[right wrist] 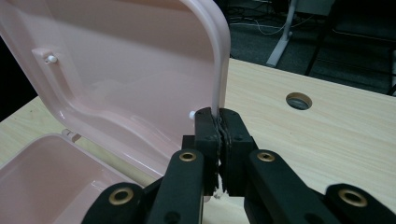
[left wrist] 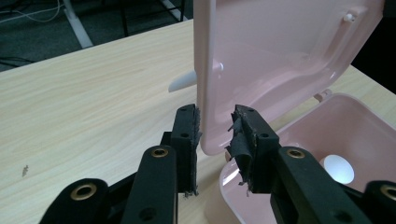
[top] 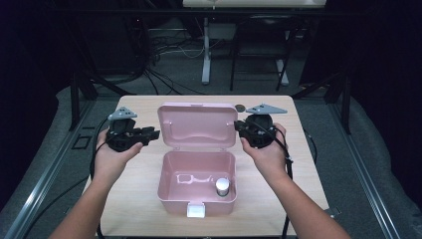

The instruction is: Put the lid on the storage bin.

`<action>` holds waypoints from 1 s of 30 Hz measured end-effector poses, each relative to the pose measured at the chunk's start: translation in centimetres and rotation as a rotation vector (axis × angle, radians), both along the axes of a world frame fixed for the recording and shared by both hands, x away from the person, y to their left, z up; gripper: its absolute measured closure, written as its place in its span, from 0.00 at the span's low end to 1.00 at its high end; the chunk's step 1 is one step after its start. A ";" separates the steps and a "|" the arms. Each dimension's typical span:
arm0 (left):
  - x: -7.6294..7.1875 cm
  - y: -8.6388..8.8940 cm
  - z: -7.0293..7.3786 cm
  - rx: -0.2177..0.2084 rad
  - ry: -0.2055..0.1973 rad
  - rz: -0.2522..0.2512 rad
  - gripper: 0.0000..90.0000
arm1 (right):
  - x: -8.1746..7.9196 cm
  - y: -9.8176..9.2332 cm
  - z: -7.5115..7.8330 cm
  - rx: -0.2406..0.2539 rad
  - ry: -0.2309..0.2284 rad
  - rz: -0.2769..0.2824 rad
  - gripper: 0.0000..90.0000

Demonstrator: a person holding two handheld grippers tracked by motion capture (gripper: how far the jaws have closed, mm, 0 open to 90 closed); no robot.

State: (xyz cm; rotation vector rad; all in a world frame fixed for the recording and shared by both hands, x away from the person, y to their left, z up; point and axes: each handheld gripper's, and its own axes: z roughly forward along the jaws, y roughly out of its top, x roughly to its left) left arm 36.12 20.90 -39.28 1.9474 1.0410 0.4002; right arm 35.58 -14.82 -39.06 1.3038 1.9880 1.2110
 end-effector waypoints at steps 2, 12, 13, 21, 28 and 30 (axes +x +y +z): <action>0.1 -0.1 0.3 0.004 -0.007 0.000 0.79 | 0.0 0.0 0.0 0.001 0.000 0.000 0.97; 1.0 -1.2 1.9 0.026 -0.033 0.016 0.82 | -0.1 -0.1 -0.1 0.008 -0.004 0.005 0.97; 1.2 -1.5 2.1 0.028 -0.038 0.023 0.83 | -0.1 -0.1 -0.1 0.007 -0.004 0.005 0.97; 2.0 -1.9 2.5 0.031 -0.045 0.043 0.93 | -0.1 -0.1 -0.1 0.011 -0.004 0.004 0.97; 2.0 -1.5 2.6 0.012 -0.023 0.042 0.96 | -0.1 -0.1 -0.1 0.015 -0.001 0.006 0.97; 2.0 -1.4 2.5 0.007 -0.023 0.043 0.96 | -0.1 -0.2 -0.1 0.017 -0.001 0.005 0.97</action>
